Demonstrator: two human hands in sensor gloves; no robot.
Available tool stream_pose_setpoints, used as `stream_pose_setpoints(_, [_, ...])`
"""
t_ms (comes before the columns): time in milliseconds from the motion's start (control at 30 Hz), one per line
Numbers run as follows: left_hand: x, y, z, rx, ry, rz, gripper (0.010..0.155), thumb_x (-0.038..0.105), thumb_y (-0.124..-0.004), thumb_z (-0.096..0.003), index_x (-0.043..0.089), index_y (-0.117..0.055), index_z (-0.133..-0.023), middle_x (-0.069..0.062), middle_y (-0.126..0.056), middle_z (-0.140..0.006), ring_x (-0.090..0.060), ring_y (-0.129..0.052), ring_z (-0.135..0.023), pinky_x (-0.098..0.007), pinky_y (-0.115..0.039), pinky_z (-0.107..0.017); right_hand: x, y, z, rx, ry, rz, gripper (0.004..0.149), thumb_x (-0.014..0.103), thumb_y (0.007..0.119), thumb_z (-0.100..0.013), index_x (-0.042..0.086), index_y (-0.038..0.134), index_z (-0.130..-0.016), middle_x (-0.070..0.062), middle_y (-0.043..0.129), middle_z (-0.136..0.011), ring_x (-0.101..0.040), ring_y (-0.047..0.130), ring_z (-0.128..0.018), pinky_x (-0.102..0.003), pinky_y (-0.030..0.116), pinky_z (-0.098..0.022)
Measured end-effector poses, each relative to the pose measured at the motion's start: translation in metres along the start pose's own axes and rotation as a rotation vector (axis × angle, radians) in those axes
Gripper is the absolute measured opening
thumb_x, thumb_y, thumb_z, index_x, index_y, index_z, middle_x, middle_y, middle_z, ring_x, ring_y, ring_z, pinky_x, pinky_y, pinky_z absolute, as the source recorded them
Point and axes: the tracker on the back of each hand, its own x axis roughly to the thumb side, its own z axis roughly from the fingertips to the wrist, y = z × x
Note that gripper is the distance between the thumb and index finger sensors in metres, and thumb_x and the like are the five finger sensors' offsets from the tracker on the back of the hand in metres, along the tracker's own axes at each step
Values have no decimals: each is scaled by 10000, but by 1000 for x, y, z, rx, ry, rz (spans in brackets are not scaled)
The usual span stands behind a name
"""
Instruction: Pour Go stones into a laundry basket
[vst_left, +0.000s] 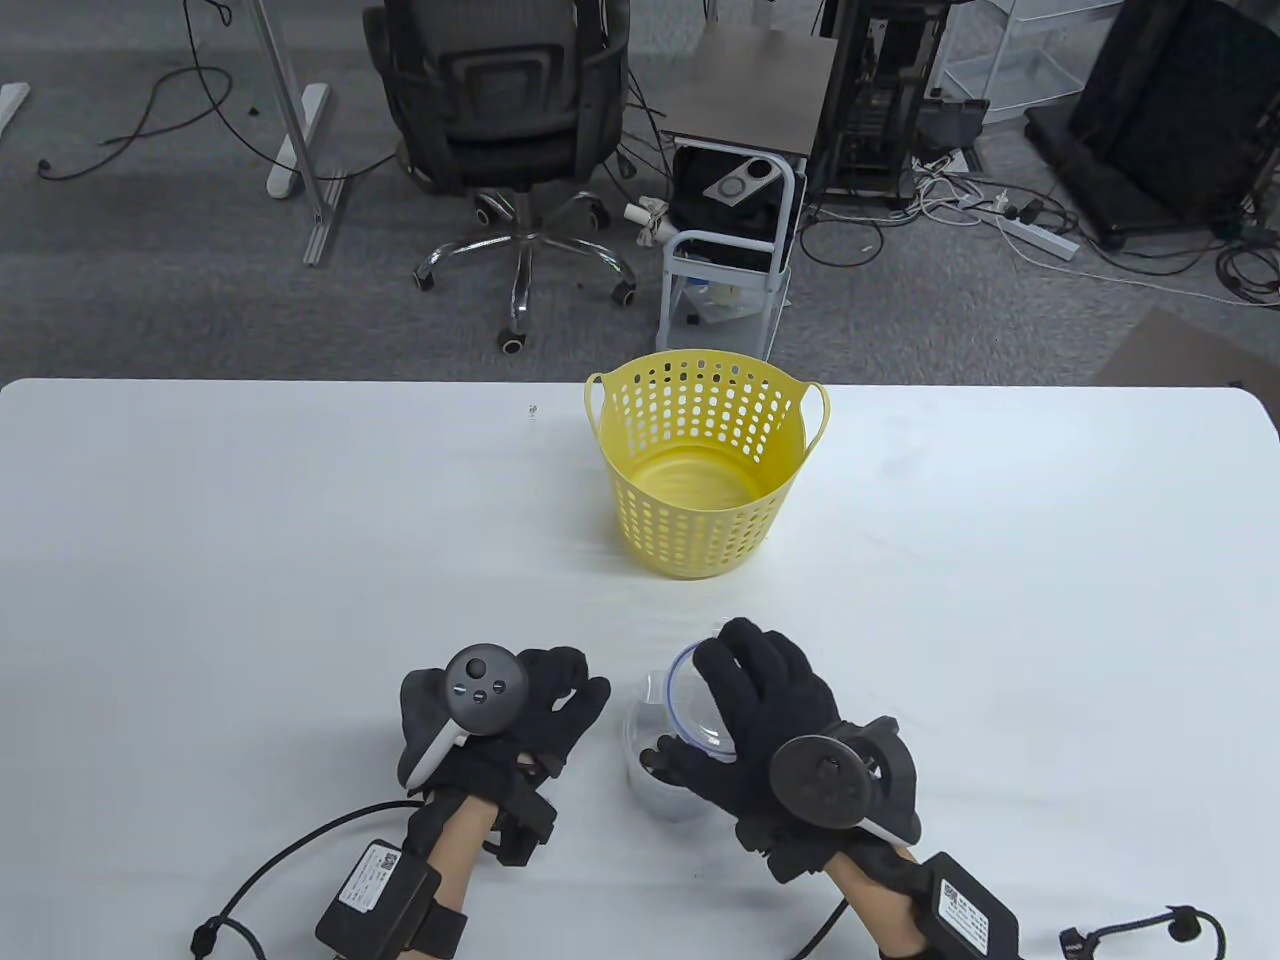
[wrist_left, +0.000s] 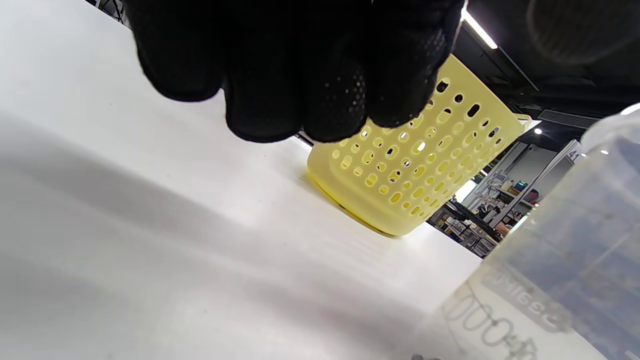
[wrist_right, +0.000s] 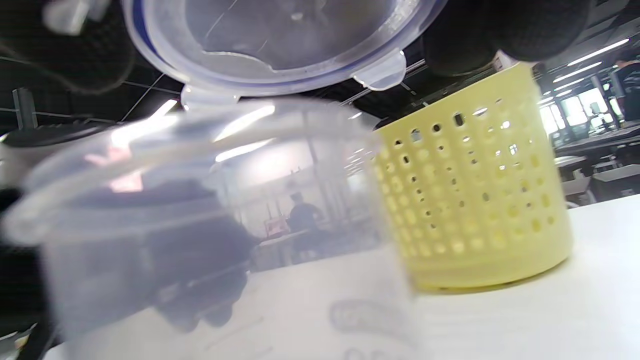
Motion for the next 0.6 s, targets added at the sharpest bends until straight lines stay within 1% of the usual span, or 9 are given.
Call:
stream_pose_setpoints(167, [0, -2, -1, -5, -1, -5, 724, 788, -669, -405, 321, -751, -952, 19, -874, -940, -301, -902, -852, -527, -736, -626, -24, -9, -3, -42, 78, 29, 892, 726, 836, -379, 210, 539, -1045, -202, 496, -1134, -666, 632, -890, -738, 624, -589])
stream_pose_setpoints(300, [0, -5, 0, -25, 0, -7, 721, 786, -671, -406, 321, -750, -952, 18, -875, -939, -300, -904, -850, -526, -736, -626, -48, -12, -5, -50, 164, 58, 887, 715, 841, -380, 212, 538, -1045, -202, 490, -1136, -673, 622, -896, -745, 613, -595])
stream_pose_setpoints(433, [1, -8, -1, -41, -4, -9, 719, 785, -672, -407, 322, -750, -952, 19, -875, -939, -301, -902, -851, -525, -737, -625, -72, -8, -6, -22, 254, 73, 878, 701, 843, -384, 210, 537, -1045, -201, 481, -1139, -678, 602, -907, -754, 597, -604])
stream_pose_setpoints(600, [1, -9, -1, -50, -4, -5, 718, 784, -673, -408, 321, -752, -951, 18, -876, -936, -298, -907, -846, -525, -738, -624, -105, 4, -3, 35, 374, 110, 870, 692, 842, -386, 210, 539, -1043, -199, 473, -1142, -681, 581, -917, -759, 582, -612])
